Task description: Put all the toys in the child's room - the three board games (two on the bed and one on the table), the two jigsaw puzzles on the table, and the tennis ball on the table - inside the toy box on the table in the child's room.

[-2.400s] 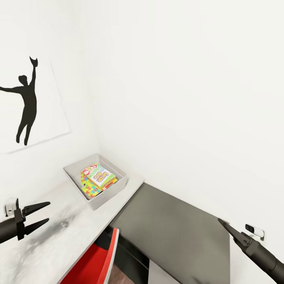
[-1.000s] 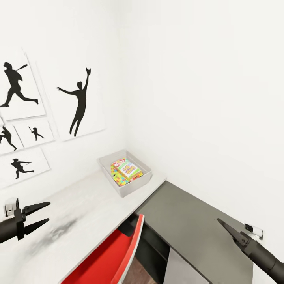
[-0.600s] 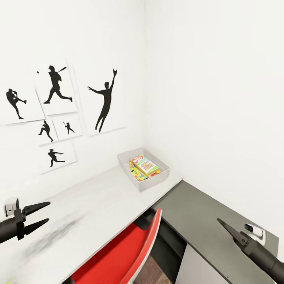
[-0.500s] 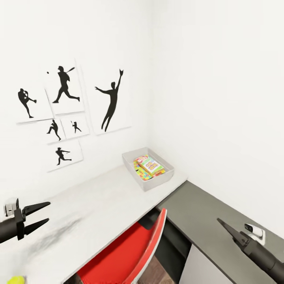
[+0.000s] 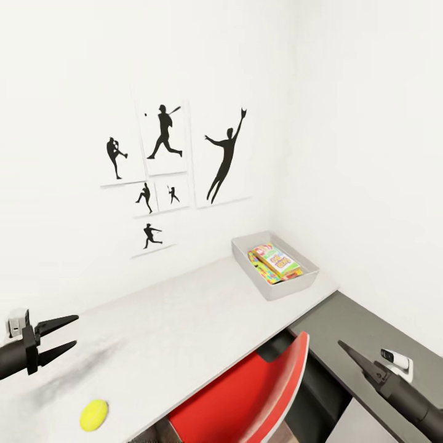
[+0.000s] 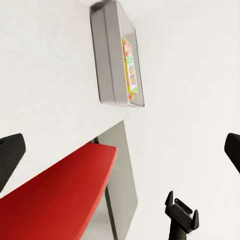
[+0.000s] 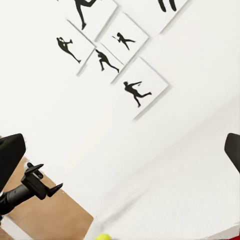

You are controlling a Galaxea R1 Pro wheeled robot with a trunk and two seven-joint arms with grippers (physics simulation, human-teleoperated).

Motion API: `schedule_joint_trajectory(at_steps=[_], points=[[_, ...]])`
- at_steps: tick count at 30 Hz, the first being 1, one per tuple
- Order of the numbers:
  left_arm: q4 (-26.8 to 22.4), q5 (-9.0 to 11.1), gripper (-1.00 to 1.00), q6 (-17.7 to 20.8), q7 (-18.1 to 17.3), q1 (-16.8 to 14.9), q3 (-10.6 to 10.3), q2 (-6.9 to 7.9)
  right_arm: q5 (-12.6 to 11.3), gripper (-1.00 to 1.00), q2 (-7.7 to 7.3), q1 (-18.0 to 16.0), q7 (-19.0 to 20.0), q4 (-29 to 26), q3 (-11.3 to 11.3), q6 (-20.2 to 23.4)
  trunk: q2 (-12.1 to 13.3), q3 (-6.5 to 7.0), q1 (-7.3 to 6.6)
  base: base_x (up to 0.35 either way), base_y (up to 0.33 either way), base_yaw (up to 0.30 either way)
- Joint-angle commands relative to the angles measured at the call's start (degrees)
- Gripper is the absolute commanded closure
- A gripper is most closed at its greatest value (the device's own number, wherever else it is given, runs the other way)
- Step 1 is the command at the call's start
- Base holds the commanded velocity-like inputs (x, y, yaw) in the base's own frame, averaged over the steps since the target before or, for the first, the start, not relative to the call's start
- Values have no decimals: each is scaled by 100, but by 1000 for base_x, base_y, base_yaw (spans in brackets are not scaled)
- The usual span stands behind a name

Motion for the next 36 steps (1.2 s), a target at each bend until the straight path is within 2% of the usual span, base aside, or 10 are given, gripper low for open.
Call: schedule_joint_trajectory(at_steps=[1, 9, 36], points=[[5, -60, -100, 21, -57, -8, 1, -1, -18, -100, 0, -3, 11, -2, -3, 59, -13, -13, 4, 0, 191, 283], [6, -62, -100, 21, -53, -12, 2, -16, -11, -100, 4, -3, 6, -3, 11, 59, -13, -13, 4, 0, 103, 283], [9, -66, -100, 21, -52, -9, 2, -37, -2, -100, -3, -3, -2, 3, 23, 69, -13, -13, 4, 0, 2, 283]])
